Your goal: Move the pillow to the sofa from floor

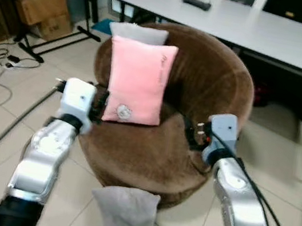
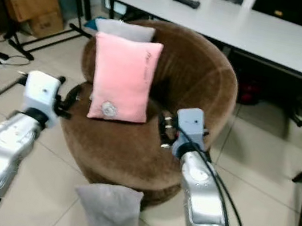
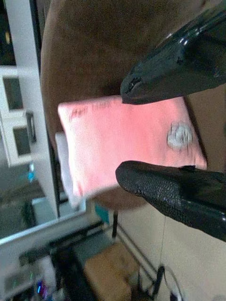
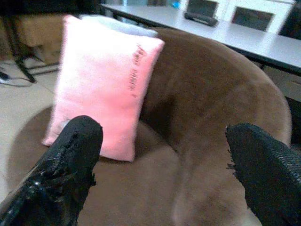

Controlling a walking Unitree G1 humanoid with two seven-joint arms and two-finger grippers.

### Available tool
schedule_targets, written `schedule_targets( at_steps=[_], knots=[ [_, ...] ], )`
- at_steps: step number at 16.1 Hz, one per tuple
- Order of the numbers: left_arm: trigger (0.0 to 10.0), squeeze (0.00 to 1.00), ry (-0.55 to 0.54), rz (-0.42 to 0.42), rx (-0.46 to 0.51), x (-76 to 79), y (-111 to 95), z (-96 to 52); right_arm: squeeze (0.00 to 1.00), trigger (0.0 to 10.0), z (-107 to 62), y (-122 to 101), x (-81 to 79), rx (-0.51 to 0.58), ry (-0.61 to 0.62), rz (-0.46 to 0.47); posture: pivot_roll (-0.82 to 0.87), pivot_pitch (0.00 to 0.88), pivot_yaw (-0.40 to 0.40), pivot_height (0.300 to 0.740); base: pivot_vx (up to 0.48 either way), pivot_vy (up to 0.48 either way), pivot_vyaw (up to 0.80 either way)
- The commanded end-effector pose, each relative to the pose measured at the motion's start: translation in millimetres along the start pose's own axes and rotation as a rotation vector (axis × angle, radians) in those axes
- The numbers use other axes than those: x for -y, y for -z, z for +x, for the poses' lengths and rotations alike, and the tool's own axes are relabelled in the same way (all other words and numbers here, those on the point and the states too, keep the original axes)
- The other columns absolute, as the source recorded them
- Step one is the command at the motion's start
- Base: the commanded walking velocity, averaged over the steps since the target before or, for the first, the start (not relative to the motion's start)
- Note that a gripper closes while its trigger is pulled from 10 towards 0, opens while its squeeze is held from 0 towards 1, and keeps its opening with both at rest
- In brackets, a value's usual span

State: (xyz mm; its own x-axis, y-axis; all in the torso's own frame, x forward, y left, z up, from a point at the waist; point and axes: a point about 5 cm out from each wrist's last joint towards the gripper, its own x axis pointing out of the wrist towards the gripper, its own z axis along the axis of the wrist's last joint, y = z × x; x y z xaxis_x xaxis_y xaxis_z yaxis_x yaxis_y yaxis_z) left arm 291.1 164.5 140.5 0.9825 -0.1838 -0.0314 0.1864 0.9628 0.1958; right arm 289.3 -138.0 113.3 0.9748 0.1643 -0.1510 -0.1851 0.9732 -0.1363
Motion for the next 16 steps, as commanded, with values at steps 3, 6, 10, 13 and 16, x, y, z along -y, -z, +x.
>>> schedule_targets(
  at_steps=[3,6,10,13,16],
  knots=[
    [10.0,0.00,-0.013,0.029,-0.002,-4.7,-0.8,-1.3,0.00,10.0,0.0,-3.8,-0.4,0.013,-0.009,0.018,0.04,0.000,0.011,0.740,0.000,0.000,0.00],
    [10.0,0.00,0.042,0.055,-0.027,-3.7,7.5,-6.4,0.00,10.0,-1.7,0.9,0.4,-0.005,-0.019,0.033,0.04,0.000,0.011,0.735,0.000,0.000,0.00],
    [10.0,0.00,0.067,0.088,-0.022,-7.0,11.2,-12.7,0.00,10.0,-3.5,1.5,3.5,-0.005,-0.012,0.040,0.04,0.000,0.011,0.690,0.000,0.000,0.00],
    [10.0,0.00,0.065,0.094,-0.015,-6.5,10.5,-12.5,0.00,10.0,-3.9,1.3,1.5,-0.005,-0.017,0.041,0.04,0.000,0.012,0.660,0.000,0.000,0.00],
    [10.0,0.00,0.067,0.093,-0.005,-4.6,9.7,-12.3,0.00,10.0,-4.9,1.2,0.1,-0.004,-0.020,0.042,0.04,0.000,0.012,0.630,0.000,0.000,0.00]
  ],
)
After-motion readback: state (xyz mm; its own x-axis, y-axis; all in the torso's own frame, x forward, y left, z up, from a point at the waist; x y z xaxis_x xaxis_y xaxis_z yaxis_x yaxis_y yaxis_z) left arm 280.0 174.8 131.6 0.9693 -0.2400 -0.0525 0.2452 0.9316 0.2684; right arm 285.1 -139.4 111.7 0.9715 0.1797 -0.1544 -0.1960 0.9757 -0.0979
